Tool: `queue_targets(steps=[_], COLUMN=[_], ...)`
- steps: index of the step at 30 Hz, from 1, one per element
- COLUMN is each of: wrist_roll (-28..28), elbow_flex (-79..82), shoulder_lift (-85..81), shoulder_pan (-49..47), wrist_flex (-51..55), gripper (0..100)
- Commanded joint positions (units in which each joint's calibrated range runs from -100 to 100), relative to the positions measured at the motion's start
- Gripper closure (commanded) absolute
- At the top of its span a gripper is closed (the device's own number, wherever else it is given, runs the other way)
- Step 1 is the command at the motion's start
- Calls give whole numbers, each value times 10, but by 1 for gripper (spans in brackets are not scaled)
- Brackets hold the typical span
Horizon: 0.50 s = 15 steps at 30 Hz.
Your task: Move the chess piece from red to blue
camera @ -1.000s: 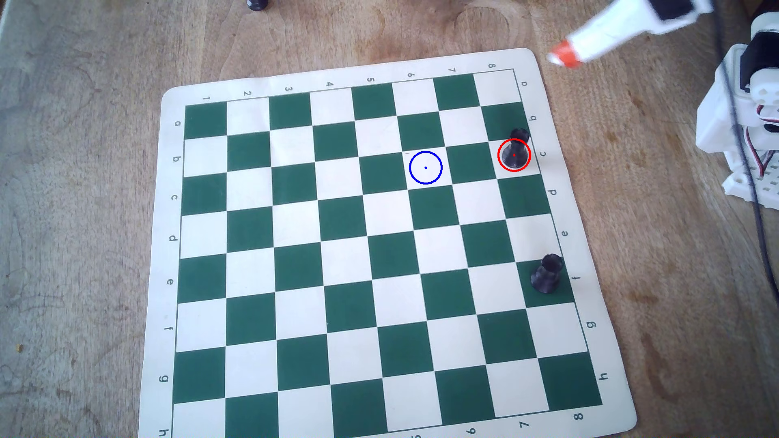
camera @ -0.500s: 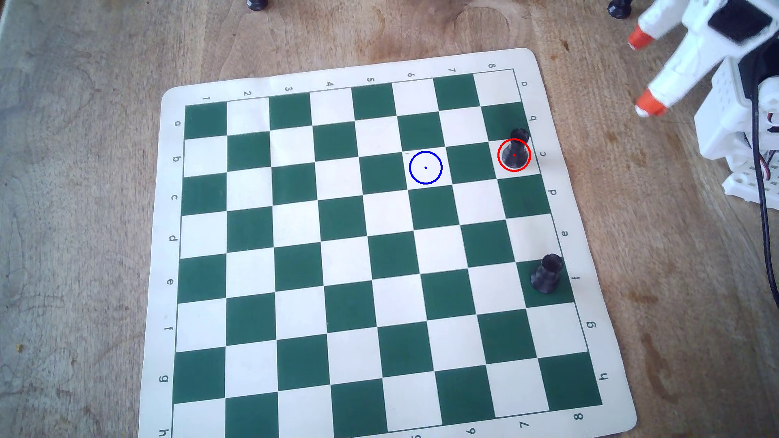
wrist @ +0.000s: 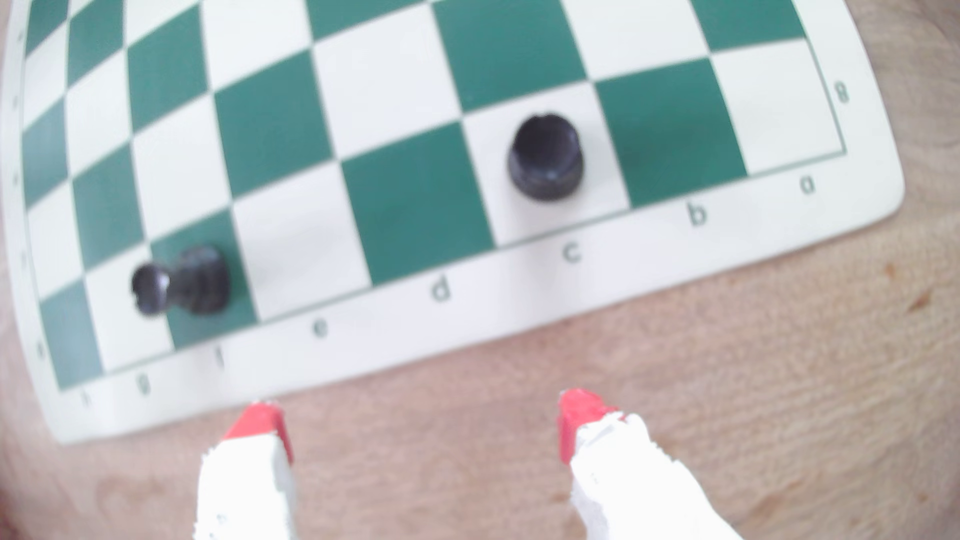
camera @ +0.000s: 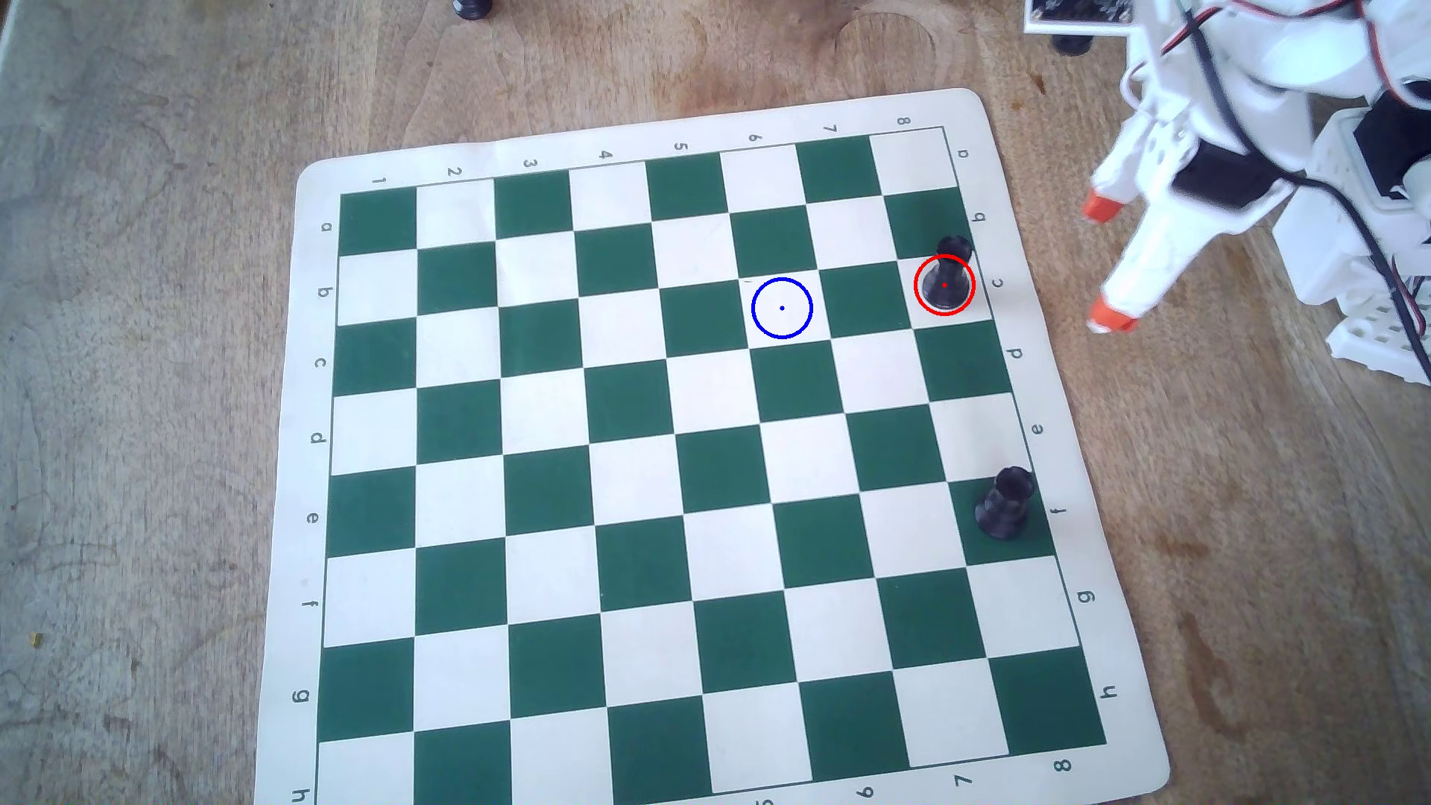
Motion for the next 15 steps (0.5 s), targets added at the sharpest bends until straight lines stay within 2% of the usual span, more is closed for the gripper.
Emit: queue_targets(steps=[1, 7, 15], wrist_roll=[-2, 6, 13], elbow_flex=[28, 74, 92], shoulder_lift=[22, 86, 118], shoulder_pan=[15, 48, 72], wrist_flex=[-87, -207, -287], gripper=[71, 71, 71])
